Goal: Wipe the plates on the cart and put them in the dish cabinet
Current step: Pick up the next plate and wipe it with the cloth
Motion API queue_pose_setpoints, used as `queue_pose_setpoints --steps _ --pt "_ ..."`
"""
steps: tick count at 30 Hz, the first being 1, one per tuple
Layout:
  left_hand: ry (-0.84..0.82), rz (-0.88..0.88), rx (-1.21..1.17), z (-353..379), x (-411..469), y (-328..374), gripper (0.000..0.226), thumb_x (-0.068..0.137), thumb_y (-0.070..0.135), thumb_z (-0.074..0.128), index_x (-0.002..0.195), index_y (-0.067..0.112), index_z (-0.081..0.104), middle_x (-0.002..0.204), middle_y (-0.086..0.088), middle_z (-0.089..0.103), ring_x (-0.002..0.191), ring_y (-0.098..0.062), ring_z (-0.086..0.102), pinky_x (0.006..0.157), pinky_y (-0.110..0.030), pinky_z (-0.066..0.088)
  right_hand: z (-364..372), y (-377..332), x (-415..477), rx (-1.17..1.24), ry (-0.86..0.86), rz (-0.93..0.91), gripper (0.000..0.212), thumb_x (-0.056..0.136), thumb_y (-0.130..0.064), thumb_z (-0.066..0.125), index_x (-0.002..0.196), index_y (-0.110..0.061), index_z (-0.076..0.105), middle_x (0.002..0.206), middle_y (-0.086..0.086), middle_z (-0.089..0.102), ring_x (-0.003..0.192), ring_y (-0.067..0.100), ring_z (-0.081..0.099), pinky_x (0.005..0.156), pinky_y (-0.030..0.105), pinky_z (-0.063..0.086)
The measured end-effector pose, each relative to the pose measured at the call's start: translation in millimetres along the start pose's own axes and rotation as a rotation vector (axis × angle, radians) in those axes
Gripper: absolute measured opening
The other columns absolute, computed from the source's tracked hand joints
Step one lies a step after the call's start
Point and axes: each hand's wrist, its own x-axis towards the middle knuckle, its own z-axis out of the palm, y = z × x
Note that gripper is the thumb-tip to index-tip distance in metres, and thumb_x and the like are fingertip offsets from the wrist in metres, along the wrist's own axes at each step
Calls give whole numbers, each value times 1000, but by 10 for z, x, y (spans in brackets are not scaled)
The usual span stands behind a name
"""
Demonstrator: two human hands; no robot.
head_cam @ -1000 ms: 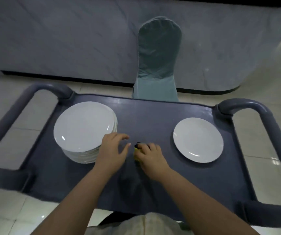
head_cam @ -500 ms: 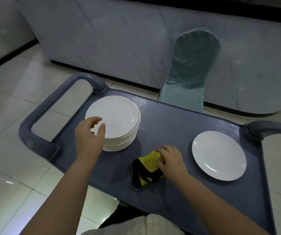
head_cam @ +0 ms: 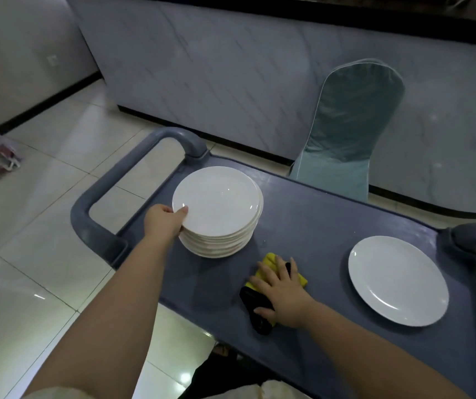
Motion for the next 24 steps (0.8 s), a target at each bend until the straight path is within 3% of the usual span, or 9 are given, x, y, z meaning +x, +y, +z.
queue_pose_setpoints --steps 3,5,8,10,14,17,19,21,24 --pt "-102 -78 -57 -71 41 32 28 85 30 72 79 7 56 71 -11 59 62 -23 52 58 -32 49 -128 45 -34 44 -7 -15 75 89 -71 38 153 -41 14 164 -2 -6 145 40 -24 102 65 -31" --pt "-156 -90 -96 -122 54 47 25 87 26 71 78 10 54 73 -9 57 60 -19 50 56 -29 46 -170 -109 -22 179 49 177 71 91 -69 36 153 -39 17 164 -3 -3 144 41 -24 98 63 -34" --pt "-198 -40 -174 -209 3 96 17 90 18 66 82 9 53 70 -10 54 56 -18 48 51 -27 44 -182 -393 113 471 20 610 84 92 -61 42 155 -31 -3 161 -2 -24 143 45 -24 110 66 -16" --pt "-218 0 -239 -266 -54 147 13 92 15 63 87 9 52 78 -13 59 61 -20 54 53 -28 50 -165 -540 238 568 4 750 94 88 -67 43 154 -28 -13 156 -1 -35 142 47 -25 112 67 -8" --pt "-351 -113 -453 -363 -142 251 6 98 8 51 104 7 50 100 -14 62 82 -28 64 57 -40 61 -77 -679 331 350 50 662 100 86 -69 39 153 -21 -17 158 9 -29 141 52 -19 106 74 -4" --pt "-445 -141 -519 -415 -127 233 24 98 4 48 122 4 47 113 -18 61 86 -29 64 55 -38 60 -23 -482 183 169 103 306 93 86 -62 40 154 -26 -12 162 5 -19 144 46 -18 109 72 -6" --pt "-506 -113 -562 -433 -107 203 38 96 1 49 131 15 44 122 -11 59 97 -30 63 62 -43 61 -14 -317 92 144 80 142 92 85 -60 46 154 -34 -9 162 -1 -20 145 42 -20 111 67 -12" --pt "-547 -93 -595 -429 -103 184 51 95 -2 49 136 27 42 122 -4 56 104 -30 61 70 -49 60 -30 -322 60 227 104 251 95 83 -66 47 152 -39 -12 157 -1 -32 143 43 -25 109 64 -19" --pt "-571 -136 -679 -383 -132 179 45 95 -1 47 133 23 47 125 -7 57 104 -30 61 67 -45 61 -65 -512 234 431 93 606 98 83 -76 43 149 -41 -20 156 10 -34 142 47 -23 112 62 -11"
